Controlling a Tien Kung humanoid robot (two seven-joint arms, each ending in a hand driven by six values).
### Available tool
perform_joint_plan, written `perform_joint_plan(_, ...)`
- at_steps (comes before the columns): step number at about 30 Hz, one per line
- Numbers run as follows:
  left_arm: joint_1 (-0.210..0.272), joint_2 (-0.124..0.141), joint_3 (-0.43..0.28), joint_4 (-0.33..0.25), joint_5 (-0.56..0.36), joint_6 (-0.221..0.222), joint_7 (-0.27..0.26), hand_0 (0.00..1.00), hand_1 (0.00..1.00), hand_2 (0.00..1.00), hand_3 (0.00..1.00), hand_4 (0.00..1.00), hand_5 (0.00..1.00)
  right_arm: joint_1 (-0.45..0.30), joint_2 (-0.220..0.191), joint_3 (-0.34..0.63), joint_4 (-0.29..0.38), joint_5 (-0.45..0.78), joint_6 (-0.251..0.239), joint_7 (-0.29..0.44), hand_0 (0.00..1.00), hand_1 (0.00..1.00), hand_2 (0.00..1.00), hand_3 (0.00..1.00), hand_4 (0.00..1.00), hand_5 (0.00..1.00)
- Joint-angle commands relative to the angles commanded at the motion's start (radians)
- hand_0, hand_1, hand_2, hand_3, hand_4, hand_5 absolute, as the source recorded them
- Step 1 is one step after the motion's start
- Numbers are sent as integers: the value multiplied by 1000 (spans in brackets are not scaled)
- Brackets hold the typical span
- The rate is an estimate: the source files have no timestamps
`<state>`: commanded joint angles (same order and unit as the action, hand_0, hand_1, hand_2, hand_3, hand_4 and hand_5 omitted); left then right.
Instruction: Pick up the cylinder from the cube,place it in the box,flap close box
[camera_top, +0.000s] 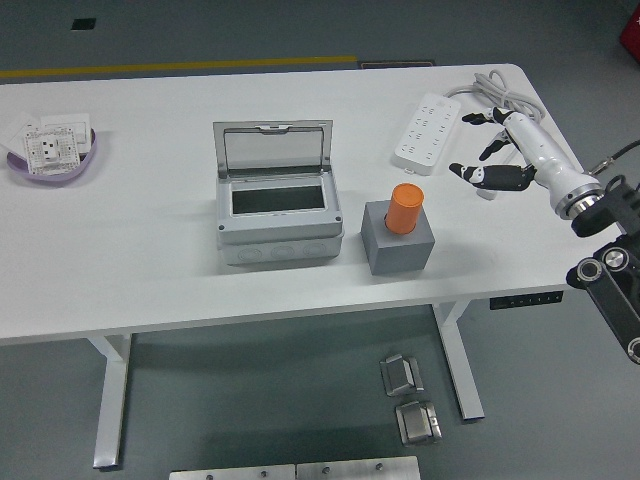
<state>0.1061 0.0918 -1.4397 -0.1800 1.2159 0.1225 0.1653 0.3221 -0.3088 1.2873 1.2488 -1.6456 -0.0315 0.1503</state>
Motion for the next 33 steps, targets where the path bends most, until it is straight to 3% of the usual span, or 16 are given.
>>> perform_joint_plan(3, 0, -1, 0, 0, 1, 0, 0, 632, 644, 630, 686, 648, 243, -8, 20, -5, -15, 48, -10, 34, 616, 533, 794, 789, 885, 337)
perform_joint_plan(4, 1, -1, 0, 0, 1, 0, 0, 632, 644, 630, 685, 648, 243, -12, 32, -7, -23, 78, -15, 55, 758, 758, 838, 848, 998, 468)
perform_joint_plan(10, 0, -1, 3, 0, 3, -1, 0, 632, 644, 630, 685, 647, 243, -17, 97, -7, -88, 307, -26, 194, 778, 764, 820, 854, 998, 493)
perform_joint_plan(15, -3, 1, 4, 0, 5, -2, 1, 632, 644, 630, 685, 647, 243, 2, 118, 3, -134, 419, -35, 236, 778, 764, 820, 854, 998, 493)
perform_joint_plan(16, -4, 1, 4, 0, 6, -3, 1, 632, 644, 629, 684, 647, 243, 6, 120, 5, -144, 434, -36, 241, 770, 744, 766, 832, 998, 633)
perform_joint_plan(21, -7, 3, 5, 0, 8, -4, 2, 632, 644, 629, 684, 647, 243, 25, 136, 3, -203, 461, -41, 260, 770, 744, 766, 832, 998, 633)
perform_joint_plan(22, -7, 3, 4, 0, 9, -4, 2, 632, 644, 629, 684, 647, 243, 27, 140, 0, -212, 461, -42, 263, 749, 705, 715, 787, 998, 778)
perform_joint_plan(33, -7, 4, 3, 0, 15, -7, 4, 632, 643, 629, 685, 647, 242, 15, 220, -45, -277, 465, -96, 331, 744, 692, 698, 760, 998, 775)
